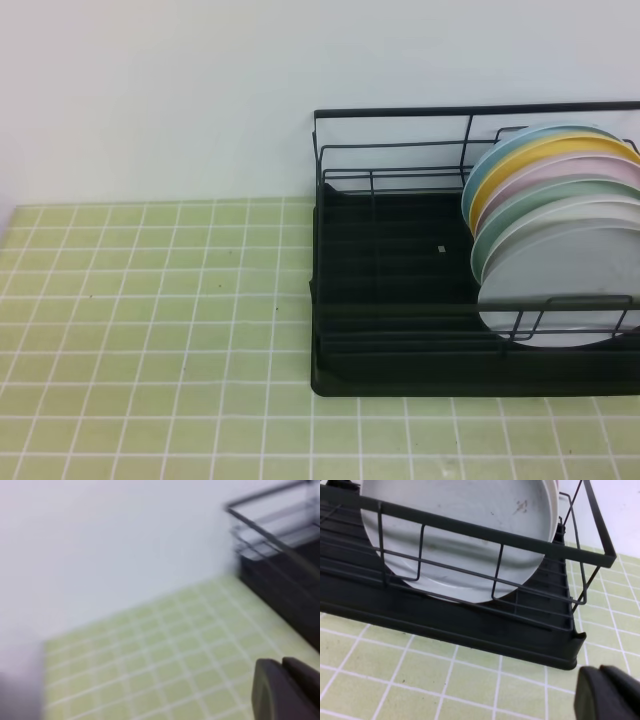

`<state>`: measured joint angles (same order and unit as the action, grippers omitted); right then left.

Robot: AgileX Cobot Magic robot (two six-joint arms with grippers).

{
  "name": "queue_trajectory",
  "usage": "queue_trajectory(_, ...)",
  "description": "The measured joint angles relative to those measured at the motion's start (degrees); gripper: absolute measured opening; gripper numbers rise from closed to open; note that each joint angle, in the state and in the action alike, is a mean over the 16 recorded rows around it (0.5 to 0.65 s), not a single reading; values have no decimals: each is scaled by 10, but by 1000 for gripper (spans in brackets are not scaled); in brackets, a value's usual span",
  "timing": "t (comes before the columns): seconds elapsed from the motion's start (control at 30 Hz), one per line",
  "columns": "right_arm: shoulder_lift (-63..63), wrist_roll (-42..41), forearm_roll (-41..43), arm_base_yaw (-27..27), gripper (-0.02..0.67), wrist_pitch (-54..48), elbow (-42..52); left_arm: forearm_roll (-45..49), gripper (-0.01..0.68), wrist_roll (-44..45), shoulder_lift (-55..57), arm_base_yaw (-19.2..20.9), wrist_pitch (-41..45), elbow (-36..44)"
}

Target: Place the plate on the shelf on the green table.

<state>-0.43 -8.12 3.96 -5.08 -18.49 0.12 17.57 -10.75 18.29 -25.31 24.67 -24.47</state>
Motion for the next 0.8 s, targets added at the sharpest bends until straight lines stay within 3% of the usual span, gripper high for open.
queue_trajectory(0.4,0,0,0,0,-3,0,0,-85,-2,-28,-56,143,-83,33)
queue_trajectory(0.6,0,0,0,0,-3,0,0,-132,-2,-32,-91,178,-133,104)
queue_trajectory(0.8,0,0,0,0,-4,-1,0,-147,-2,-35,-131,188,-177,187)
